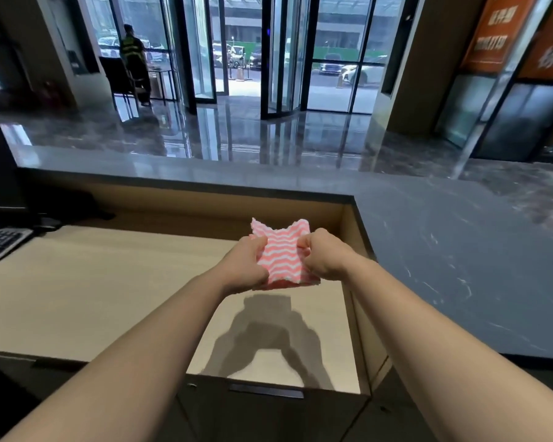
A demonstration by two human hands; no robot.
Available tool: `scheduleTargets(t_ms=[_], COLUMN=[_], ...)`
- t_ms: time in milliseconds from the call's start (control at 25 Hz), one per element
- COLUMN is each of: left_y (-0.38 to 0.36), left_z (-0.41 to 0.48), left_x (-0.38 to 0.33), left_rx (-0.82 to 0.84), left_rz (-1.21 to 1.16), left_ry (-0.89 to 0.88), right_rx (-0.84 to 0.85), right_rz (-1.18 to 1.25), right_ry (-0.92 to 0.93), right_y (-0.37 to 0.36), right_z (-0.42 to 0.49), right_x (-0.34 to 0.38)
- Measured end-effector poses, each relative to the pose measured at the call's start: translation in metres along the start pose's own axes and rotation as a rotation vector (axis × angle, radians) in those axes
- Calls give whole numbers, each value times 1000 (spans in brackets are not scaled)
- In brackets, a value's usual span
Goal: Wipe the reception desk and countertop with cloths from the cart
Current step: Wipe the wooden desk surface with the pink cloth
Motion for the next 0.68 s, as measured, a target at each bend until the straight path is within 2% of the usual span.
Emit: scheduleTargets(t_ms=[280, 520, 600, 680], left_y=[12, 13, 9, 3], left_z=[100, 167, 184, 197], left_x=[62, 106, 121, 134], left_rx=[120, 209, 207, 184], left_rz=[187, 297, 328, 367], left_ry=[-37, -67, -77, -75], right_rx=[66, 136, 123, 65], right_rz=[-206, -151, -65, -109], right_ry=[-89, -216, -294, -290], right_y=[-36, -83, -104, -120], right_z=[78, 143, 158, 170], right_x=[13, -1, -9, -14])
Point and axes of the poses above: each hand's wrist, its own z-axis towards the middle knuckle, its own y-axis out of the back of the hand, x = y × z, the point moved 3 cm from there along z, towards the middle knuckle, and after that the axes turned 8 degrees about y, right-handed, at the moved point
